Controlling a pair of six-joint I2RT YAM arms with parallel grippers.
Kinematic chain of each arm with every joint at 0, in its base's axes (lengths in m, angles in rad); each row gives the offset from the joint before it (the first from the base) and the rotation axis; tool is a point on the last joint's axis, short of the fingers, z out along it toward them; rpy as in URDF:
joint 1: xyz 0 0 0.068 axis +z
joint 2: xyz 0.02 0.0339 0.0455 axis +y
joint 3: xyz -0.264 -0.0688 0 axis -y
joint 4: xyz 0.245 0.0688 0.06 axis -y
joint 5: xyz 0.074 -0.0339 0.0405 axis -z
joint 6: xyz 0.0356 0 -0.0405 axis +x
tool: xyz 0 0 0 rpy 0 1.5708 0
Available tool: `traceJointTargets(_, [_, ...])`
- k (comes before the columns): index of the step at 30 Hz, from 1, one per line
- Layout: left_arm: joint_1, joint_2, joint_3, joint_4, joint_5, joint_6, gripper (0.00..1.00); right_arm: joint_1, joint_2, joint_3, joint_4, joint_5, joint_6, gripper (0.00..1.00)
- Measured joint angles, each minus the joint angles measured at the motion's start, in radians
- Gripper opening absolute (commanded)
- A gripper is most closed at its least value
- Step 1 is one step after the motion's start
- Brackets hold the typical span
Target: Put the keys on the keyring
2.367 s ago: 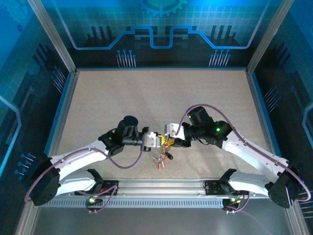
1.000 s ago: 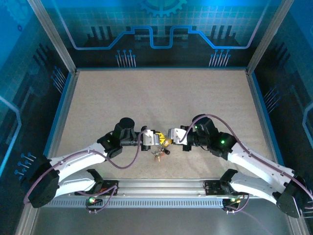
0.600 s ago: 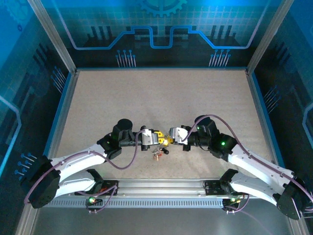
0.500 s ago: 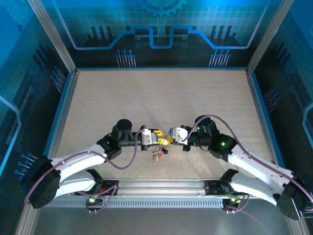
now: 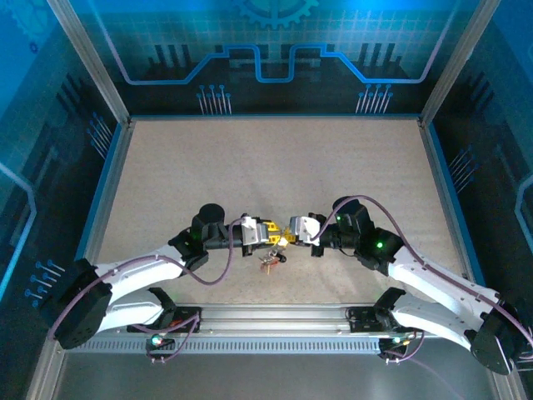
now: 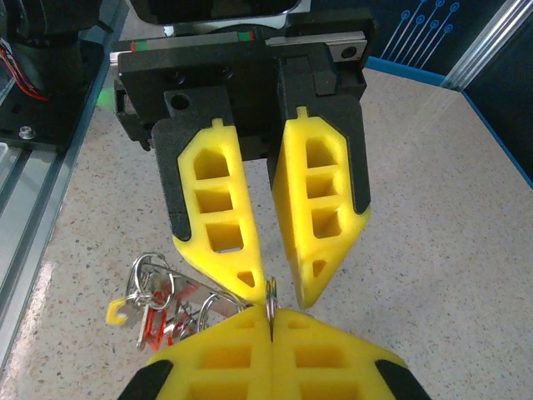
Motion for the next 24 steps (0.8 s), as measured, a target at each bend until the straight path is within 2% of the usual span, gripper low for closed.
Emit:
traceJointTargets(11, [0.002, 0.000, -0.013, 0.031, 0.003, -0.051, 0.24, 0.000, 0.000, 0.000, 0.000, 0.011, -0.018, 0.00])
traceJointTargets(18, [0.002, -0.014, -0.013, 0.087, 0.026, -0.051, 0.25, 0.001, 0.015, 0.000, -0.035, 0.085, -0.019, 0.00])
traceJointTargets(24, [0.002, -0.020, -0.013, 0.084, 0.026, -0.051, 0.25, 0.001, 0.014, 0.000, -0.033, 0.096, -0.018, 0.00])
